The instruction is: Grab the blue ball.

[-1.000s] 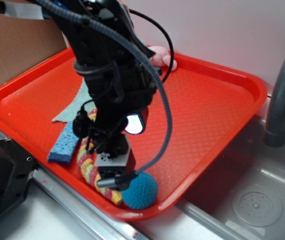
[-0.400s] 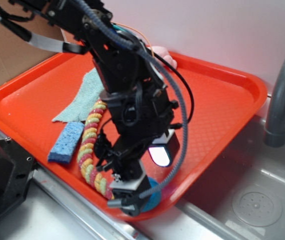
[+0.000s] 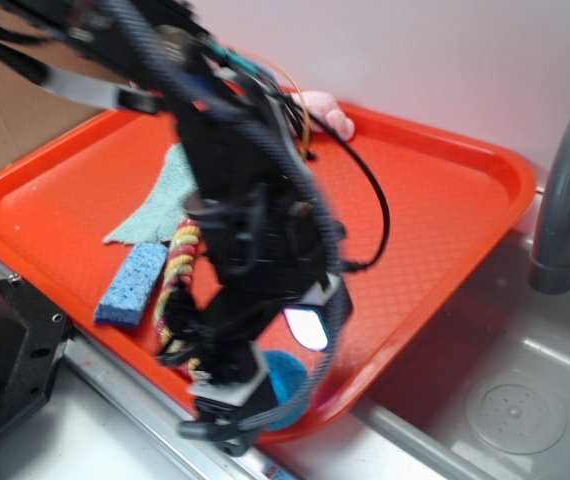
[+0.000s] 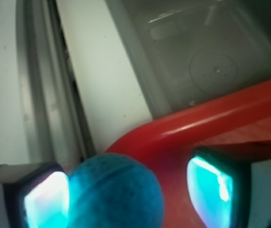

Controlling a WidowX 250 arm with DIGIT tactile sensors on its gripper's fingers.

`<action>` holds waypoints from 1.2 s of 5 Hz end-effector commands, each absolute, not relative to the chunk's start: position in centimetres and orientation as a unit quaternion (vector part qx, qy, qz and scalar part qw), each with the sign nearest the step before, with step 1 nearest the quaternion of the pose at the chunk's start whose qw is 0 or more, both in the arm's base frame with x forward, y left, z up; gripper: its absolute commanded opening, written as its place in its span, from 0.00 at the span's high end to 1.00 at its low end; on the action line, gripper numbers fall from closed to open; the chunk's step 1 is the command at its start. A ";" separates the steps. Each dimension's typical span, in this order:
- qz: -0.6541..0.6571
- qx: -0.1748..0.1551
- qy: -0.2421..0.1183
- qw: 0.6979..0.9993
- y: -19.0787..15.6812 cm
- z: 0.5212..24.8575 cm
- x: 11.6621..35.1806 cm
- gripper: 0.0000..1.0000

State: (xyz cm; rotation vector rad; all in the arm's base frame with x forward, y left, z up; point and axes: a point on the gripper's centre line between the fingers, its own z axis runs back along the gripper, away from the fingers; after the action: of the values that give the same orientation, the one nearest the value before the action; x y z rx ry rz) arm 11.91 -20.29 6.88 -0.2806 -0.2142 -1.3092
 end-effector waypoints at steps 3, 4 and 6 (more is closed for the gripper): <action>-0.491 -0.019 -0.106 0.865 -18.7 9.5 10.9 0.00; -0.488 0.005 -0.123 0.864 -17.2 9.6 14.5 0.00; -0.397 0.022 -0.123 0.909 -15.1 7.8 19.2 0.00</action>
State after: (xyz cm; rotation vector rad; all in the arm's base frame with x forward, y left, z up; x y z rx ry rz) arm 20.06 -14.10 6.59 0.0565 -0.2002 -0.8290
